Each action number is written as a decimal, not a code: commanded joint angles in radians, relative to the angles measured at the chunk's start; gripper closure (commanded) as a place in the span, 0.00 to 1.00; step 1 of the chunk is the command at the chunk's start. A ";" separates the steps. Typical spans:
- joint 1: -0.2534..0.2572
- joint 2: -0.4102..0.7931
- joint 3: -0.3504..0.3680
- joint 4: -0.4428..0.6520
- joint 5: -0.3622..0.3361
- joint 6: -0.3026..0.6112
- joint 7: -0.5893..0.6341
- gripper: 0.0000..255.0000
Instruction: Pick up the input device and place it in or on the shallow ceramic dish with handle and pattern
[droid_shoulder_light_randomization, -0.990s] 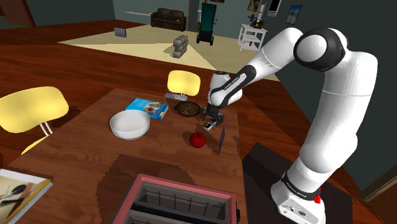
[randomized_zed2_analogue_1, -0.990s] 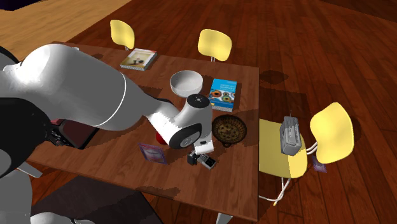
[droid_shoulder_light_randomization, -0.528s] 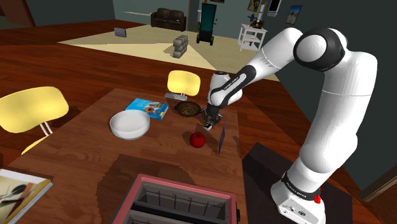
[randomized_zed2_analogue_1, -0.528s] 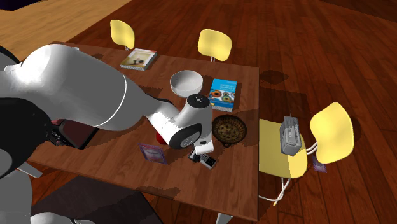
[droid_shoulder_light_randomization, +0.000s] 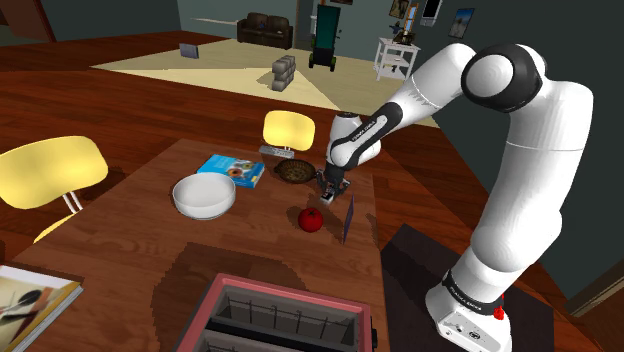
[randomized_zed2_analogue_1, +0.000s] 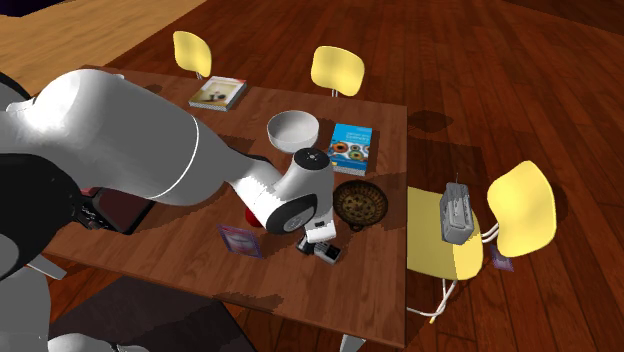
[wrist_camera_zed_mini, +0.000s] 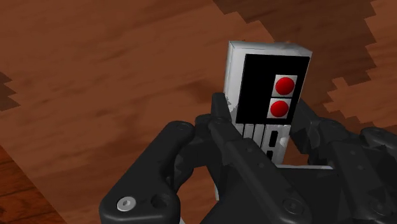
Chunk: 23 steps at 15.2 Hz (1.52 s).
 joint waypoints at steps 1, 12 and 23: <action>-0.001 -0.011 0.002 0.000 0.003 -0.012 -0.002 1.00; -0.010 -0.134 0.015 0.013 0.036 -0.146 -0.027 1.00; -0.012 -0.234 0.020 0.052 0.060 -0.284 -0.045 1.00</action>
